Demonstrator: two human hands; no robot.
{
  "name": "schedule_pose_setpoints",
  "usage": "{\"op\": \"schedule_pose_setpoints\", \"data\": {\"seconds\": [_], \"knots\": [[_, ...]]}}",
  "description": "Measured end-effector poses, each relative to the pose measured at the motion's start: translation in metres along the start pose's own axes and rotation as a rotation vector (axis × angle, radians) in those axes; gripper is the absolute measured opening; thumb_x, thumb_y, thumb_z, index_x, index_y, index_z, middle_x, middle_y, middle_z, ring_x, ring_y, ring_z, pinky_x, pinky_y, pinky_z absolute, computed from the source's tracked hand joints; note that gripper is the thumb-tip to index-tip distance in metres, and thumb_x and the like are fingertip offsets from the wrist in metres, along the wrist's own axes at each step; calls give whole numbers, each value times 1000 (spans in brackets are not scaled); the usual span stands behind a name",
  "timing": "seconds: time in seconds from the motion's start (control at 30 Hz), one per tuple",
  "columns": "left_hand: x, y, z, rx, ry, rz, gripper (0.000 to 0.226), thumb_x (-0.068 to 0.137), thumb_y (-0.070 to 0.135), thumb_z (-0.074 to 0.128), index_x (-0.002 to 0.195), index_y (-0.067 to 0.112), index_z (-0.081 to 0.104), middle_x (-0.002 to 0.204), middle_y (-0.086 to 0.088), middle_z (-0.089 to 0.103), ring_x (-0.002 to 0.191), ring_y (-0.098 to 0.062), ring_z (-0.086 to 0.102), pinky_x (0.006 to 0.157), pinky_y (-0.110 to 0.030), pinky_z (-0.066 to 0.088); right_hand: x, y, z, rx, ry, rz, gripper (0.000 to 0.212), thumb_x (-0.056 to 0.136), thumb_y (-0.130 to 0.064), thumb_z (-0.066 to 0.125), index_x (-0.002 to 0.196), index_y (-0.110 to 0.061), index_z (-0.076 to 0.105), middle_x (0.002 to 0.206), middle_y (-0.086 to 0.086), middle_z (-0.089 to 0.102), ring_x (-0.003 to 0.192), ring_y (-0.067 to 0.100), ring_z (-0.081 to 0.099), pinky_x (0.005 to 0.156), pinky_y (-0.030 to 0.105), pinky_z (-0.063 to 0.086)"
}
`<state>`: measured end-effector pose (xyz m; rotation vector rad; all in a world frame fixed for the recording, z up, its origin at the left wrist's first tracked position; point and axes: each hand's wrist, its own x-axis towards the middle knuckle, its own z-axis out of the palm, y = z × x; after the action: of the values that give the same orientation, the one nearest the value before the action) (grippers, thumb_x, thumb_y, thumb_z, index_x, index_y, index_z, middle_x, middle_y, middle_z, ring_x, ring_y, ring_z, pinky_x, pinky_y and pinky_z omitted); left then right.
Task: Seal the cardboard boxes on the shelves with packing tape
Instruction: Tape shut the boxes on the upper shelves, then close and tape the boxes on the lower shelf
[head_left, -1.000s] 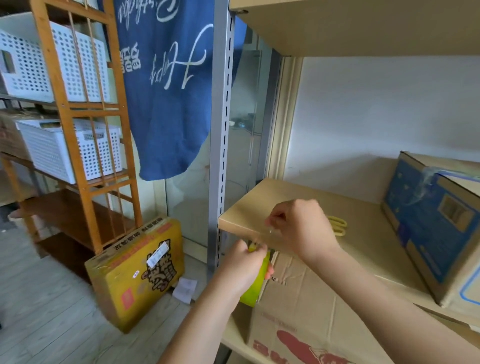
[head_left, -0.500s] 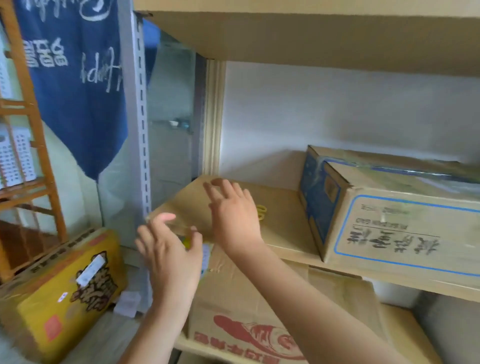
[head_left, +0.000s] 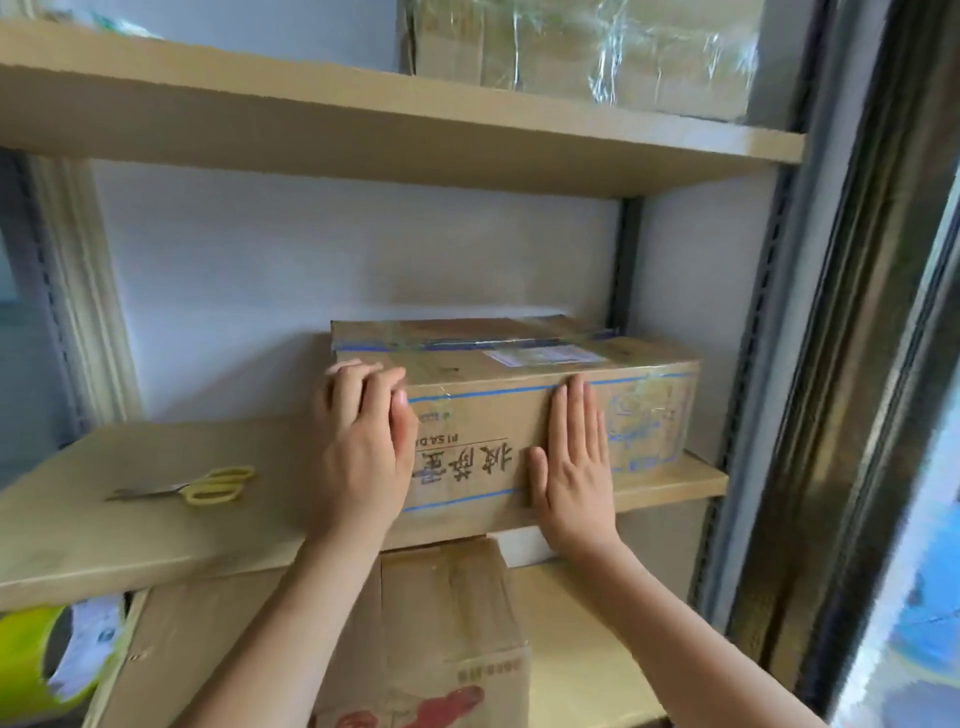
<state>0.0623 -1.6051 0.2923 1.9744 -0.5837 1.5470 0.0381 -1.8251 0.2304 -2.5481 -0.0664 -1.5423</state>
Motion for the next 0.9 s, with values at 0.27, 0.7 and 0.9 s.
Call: {"op": "schedule_pose_setpoints", "data": {"seconds": [0.27, 0.7, 0.9], "knots": [[-1, -20, -13, -44, -110, 39, 33, 99, 2, 46, 129, 3, 59, 129, -13, 54, 126, -32, 46, 112, -40, 36, -60, -22, -16, 96, -69, -51, 52, 100, -24, 35, 148, -3, 40, 157, 10, 35, 146, 25, 30, 119, 36, 26], [-194, -138, -67, 281, -593, -291, 33, 82, 23, 39, 91, 19, 71, 105, 4, 61, 94, -25, 60, 79, -38, 51, -119, -46, 66, 6, -760, 346, 49, 98, -48, 42, 145, -35, 41, 160, 1, 25, 137, 34, 34, 106, 47, 37], [-187, -224, -25, 601, -873, -787, 51, 95, 43, 41, 135, 11, 51, 144, -19, 42, 130, -41, 40, 105, -52, 38, -123, -36, 117, -23, -937, 498, 66, 96, -63, 26, 153, -34, 12, 164, 6, 6, 126, 40, 49, 93, 45, 49]]}}
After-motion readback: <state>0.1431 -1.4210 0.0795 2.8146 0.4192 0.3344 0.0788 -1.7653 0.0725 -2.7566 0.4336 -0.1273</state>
